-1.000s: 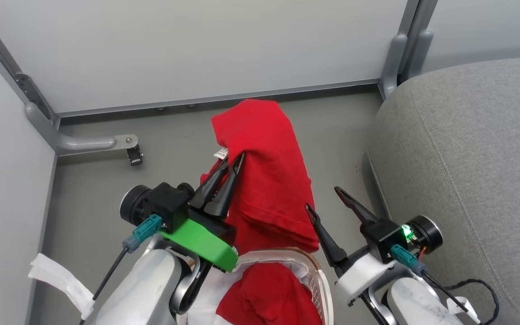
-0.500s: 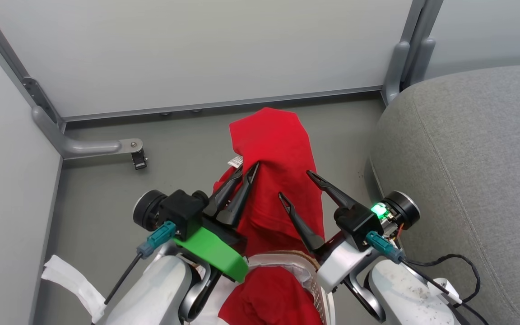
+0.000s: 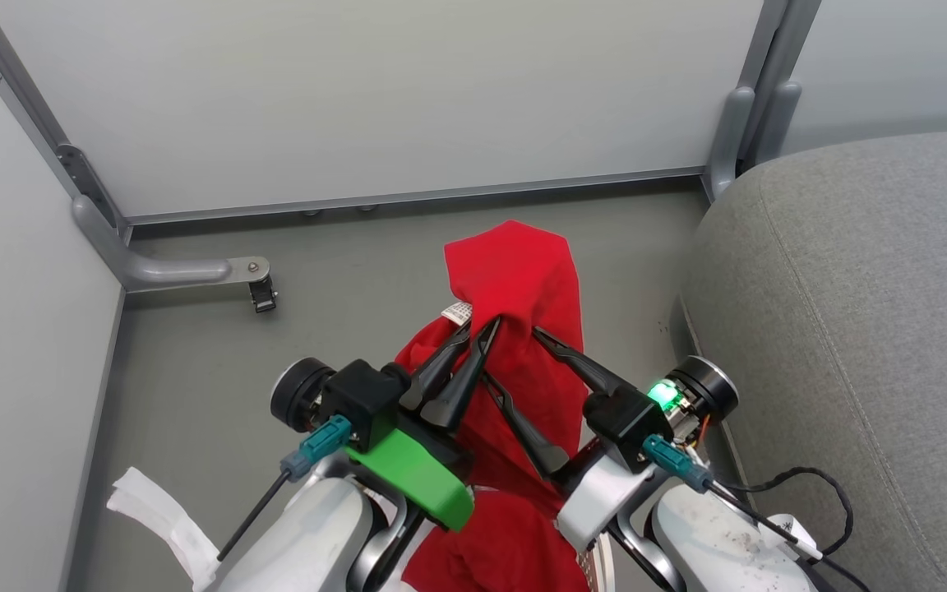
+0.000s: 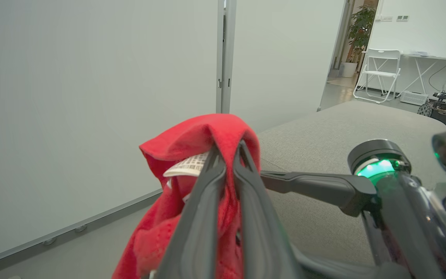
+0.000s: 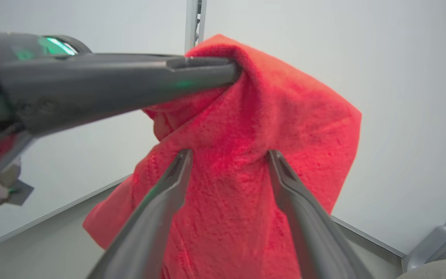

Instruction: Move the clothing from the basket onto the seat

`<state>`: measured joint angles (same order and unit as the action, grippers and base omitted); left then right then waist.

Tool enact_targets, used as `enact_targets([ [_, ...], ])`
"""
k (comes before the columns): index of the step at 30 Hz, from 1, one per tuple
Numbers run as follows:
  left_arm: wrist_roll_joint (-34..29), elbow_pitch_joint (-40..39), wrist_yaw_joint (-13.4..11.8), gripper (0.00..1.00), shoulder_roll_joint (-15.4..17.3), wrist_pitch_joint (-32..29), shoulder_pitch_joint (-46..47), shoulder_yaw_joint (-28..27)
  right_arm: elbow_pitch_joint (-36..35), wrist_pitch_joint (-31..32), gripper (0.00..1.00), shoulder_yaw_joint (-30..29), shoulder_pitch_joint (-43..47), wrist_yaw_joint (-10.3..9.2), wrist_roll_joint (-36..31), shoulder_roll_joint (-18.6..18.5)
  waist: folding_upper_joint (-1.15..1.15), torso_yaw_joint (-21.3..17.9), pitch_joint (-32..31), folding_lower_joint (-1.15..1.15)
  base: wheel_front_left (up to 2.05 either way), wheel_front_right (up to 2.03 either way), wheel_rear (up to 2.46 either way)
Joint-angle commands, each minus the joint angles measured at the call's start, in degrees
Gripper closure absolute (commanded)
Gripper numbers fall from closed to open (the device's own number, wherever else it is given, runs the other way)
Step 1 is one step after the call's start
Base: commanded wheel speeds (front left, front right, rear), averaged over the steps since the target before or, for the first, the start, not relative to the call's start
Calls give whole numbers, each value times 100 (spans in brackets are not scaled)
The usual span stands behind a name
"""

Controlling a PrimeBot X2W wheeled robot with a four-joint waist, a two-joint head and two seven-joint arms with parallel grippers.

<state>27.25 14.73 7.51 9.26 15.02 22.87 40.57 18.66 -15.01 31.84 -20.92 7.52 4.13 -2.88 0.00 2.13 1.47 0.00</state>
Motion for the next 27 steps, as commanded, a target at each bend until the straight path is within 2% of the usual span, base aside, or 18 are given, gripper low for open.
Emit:
enact_targets([
  [1, 10, -1, -4, 100, -32, 21, -61, 7, -48, -26, 0, 11, -1, -6, 100, -10, 0, 7, 3, 0, 0, 0, 0],
  [22, 281, -193, -4, 100, -140, 21, 171, 689, 590, -19, 0, -74, -235, -6, 330, -10, 0, 316, 89, 0, 0, 0, 0],
  [26, 316, -227, -4, 100, -118, 21, 194, 773, 662, -19, 13, -97, -304, -6, 342, -9, 0, 406, 111, 0, 0, 0, 0],
  [27, 332, -235, -4, 100, -112, 21, 205, 790, 675, -19, 11, -104, -319, -6, 338, -9, 0, 432, 118, 0, 0, 0, 0],
])
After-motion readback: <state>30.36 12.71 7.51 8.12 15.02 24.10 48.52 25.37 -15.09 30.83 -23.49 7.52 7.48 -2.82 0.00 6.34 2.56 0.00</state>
